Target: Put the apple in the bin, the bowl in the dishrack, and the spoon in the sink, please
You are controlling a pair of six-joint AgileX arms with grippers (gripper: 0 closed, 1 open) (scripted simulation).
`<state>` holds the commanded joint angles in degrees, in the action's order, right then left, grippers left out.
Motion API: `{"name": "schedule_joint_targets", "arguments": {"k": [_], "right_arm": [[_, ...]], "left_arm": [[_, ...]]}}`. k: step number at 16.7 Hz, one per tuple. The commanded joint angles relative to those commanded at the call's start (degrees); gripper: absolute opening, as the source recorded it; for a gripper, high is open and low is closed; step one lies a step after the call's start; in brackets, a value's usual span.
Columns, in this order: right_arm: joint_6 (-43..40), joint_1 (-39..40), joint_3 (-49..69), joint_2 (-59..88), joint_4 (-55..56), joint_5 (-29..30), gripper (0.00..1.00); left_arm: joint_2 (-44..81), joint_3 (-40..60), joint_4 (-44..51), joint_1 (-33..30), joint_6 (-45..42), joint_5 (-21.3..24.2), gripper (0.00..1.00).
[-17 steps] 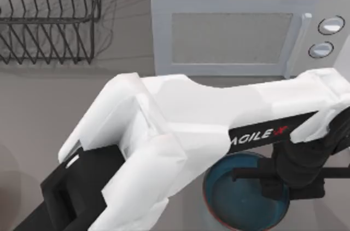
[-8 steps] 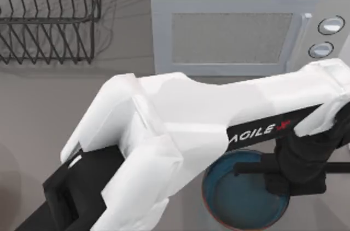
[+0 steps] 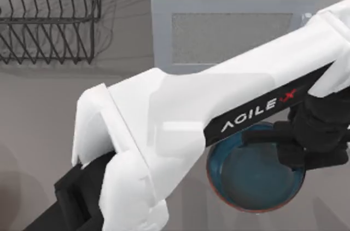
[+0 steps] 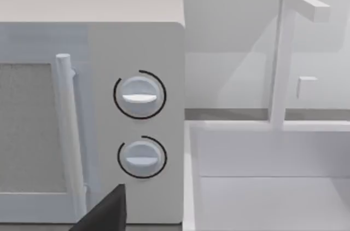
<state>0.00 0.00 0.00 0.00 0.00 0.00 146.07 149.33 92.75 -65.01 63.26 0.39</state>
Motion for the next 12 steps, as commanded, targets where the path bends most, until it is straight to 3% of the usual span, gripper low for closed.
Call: {"name": "schedule_joint_targets", "arguments": {"k": [8,12], "right_arm": [[0.00,0.00,0.00,0.00,0.00,0.00,1.00],[0.00,0.00,0.00,0.00,0.00,0.00,1.00]], "left_arm": [[-0.28,1.82,2.22,0.69,-0.78,0.01,0.00],[-7.56,-6.52,-0.94,8.90,-7.98,0.07,0.00]]}}
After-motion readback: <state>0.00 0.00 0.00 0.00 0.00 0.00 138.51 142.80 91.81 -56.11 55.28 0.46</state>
